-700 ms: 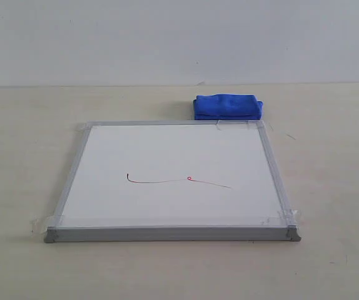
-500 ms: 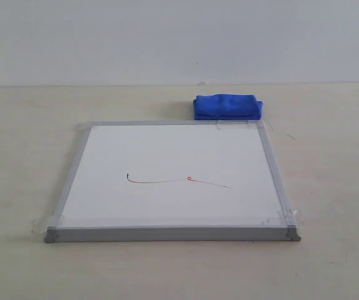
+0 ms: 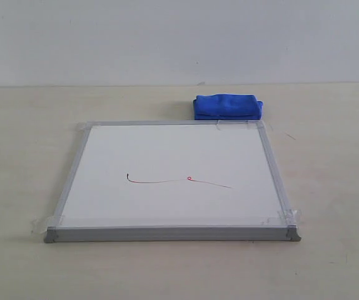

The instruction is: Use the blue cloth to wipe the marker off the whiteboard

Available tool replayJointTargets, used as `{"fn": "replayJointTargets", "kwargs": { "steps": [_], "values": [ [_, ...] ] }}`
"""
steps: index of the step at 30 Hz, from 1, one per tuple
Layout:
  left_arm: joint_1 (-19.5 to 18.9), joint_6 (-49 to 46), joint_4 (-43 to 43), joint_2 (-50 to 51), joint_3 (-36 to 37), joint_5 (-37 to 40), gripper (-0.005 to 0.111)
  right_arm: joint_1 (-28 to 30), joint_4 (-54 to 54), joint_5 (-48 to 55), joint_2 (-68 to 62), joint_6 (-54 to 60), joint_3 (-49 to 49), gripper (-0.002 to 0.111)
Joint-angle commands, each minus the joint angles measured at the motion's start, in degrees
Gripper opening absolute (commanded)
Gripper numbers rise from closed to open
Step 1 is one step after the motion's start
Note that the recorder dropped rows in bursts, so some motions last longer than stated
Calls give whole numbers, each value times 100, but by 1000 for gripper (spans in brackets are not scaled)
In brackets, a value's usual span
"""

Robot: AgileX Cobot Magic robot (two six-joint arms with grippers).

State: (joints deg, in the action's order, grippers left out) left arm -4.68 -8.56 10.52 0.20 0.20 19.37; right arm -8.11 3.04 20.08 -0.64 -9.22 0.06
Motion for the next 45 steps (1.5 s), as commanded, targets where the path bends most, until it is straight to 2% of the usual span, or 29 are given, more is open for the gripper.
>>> {"fn": "replayJointTargets", "kwargs": {
  "steps": [1, 22, 32, 36, 42, 45],
  "values": [
    [10, -6, 7, -20, -20, -55, 4, 21, 32, -55, 33, 19, -6, 0],
    [10, -6, 7, -20, -20, -55, 4, 21, -24, -12, 33, -63, -6, 0],
    [10, -6, 7, -20, -20, -55, 4, 21, -744, -116, 33, -119, -1727, 0],
    [10, -6, 7, -20, -20, -55, 4, 21, -1170, -156, 33, -119, -2140, 0],
    [10, -6, 7, -20, -20, -55, 4, 21, -1236, 36, 33, -119, -2684, 0],
    [10, -6, 7, -20, -20, -55, 4, 21, -1274, -296, 33, -119, -2711, 0]
  ]
}}
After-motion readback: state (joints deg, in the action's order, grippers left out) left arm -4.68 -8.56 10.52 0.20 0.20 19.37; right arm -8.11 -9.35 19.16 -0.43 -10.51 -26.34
